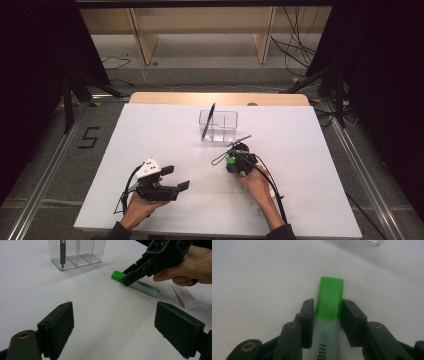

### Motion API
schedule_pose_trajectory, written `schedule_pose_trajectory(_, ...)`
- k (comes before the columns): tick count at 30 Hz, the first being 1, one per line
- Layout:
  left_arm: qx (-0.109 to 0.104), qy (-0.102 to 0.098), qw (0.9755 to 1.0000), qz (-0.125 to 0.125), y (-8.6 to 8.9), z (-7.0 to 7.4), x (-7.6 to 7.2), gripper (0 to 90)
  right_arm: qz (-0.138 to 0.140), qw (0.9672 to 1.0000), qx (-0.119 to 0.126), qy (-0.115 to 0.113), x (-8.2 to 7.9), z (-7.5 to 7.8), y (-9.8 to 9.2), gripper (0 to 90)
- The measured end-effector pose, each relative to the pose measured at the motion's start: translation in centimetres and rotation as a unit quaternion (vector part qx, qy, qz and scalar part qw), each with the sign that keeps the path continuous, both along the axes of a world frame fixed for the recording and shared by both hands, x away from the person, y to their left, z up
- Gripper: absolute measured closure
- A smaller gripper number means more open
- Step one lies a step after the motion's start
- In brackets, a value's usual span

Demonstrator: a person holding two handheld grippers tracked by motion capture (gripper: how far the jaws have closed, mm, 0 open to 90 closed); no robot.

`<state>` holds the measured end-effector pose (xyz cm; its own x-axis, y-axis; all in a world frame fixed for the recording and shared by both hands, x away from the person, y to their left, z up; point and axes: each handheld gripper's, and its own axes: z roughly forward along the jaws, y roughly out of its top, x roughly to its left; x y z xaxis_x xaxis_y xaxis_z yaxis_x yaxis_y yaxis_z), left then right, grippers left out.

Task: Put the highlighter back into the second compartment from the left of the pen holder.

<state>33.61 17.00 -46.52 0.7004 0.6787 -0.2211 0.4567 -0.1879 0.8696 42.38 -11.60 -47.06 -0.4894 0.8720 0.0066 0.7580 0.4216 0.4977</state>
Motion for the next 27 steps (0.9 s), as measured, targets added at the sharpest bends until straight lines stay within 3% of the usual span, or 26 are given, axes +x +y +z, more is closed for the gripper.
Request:
schedule_pose_trajectory(18,-0.001,0.001,1.0,-0.001,0.0,0.0,0.0,15.5,0.016,0.9996,-0.019,0.013,0.4,0.4,-0.1,67.5)
schedule_pose_trajectory(27,-0.001,0.002,1.0,0.0,0.1,0.0,0.0,15.6,0.024,0.9996,0.005,0.017,0.6,1.1,-1.1,67.6)
